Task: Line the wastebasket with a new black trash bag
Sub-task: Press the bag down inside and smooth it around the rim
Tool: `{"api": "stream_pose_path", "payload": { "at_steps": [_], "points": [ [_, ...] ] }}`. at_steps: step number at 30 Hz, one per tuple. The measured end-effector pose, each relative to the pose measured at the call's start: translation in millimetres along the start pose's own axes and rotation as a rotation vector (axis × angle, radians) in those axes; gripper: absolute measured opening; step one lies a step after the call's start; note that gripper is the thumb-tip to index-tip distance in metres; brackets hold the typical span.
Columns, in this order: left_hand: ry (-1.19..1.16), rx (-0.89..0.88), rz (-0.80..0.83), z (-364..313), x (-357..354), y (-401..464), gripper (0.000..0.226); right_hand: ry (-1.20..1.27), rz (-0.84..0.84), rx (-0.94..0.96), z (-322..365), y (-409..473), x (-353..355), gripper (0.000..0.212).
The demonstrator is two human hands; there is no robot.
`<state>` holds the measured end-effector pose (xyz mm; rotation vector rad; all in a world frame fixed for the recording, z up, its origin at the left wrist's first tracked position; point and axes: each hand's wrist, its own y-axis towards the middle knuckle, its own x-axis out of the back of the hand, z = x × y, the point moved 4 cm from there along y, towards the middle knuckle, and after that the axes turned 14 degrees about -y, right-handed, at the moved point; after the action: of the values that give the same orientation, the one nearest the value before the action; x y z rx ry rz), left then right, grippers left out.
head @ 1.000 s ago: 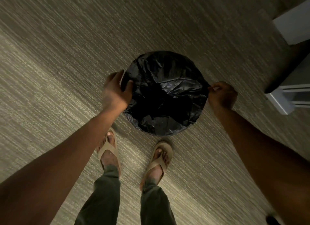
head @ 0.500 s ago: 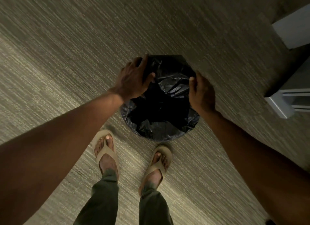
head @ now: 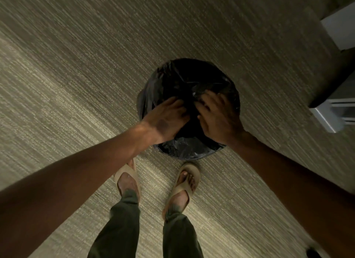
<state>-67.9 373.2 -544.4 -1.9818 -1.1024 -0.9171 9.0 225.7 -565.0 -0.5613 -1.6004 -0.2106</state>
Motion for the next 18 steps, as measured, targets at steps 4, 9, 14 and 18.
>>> {"api": "stream_pose_path", "payload": {
  "at_steps": [4, 9, 14, 18],
  "points": [
    [0.085, 0.352, 0.233, 26.6, -20.4, -14.0, 0.073, -0.214, 0.332, -0.126, -14.3, -6.8, -26.7, 0.078],
    [0.169, 0.492, 0.344, 46.6, -15.8, -11.8, 0.076, -0.296, 0.427, -0.152, -30.0, -2.5, -23.1, 0.082],
    [0.145, 0.277, 0.203, 26.8, -7.5, 2.4, 0.058, -0.113, 0.128, -0.071, 3.8, -7.3, 15.1, 0.052],
    [0.177, 0.134, 0.080, 22.8, -0.9, 18.2, 0.051, 0.058, 0.240, 0.027, 45.2, -26.8, 16.2, 0.059]
  ]
}}
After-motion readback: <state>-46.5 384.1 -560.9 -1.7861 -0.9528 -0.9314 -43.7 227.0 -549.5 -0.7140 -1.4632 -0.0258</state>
